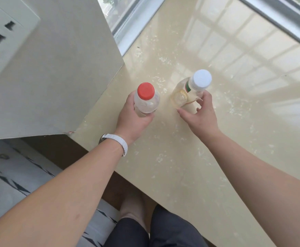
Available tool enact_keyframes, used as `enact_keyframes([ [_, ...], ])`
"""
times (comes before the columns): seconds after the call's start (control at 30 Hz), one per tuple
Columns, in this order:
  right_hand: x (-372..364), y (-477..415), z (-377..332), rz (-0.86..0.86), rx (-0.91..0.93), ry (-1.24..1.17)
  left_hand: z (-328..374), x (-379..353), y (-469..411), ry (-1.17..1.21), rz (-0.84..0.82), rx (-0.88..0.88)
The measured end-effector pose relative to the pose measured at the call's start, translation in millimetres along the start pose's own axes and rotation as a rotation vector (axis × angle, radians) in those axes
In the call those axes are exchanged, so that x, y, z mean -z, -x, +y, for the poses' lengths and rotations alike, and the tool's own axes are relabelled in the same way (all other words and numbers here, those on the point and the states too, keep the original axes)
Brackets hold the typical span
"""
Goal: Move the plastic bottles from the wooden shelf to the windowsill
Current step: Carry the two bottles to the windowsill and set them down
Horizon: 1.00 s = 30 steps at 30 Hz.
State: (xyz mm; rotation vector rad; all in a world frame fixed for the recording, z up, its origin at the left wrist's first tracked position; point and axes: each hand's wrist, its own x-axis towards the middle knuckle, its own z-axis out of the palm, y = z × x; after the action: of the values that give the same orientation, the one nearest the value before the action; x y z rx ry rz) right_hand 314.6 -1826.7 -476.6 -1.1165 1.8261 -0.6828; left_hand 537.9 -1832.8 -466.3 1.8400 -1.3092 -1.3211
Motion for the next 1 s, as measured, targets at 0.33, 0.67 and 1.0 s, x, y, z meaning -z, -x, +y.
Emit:
enact_keyframes([
  [0.33, 46.3, 46.3, -17.8, -0.007, 0.078, 0.229, 23.8, 42.4, 56.7, -0.149, -0.005, 0.014],
  [0.67, 109.2, 109.2, -76.7, -0.081, 0.35, 0.638, 98.0, 79.7, 137.7, -0.577, 0.022, -0.189],
  [1.0, 138.8, 186.4, -133.2, -0.057, 0.472, 0.847, 147.5, 98.6, 198.9, -0.778, 0.027, -0.496],
])
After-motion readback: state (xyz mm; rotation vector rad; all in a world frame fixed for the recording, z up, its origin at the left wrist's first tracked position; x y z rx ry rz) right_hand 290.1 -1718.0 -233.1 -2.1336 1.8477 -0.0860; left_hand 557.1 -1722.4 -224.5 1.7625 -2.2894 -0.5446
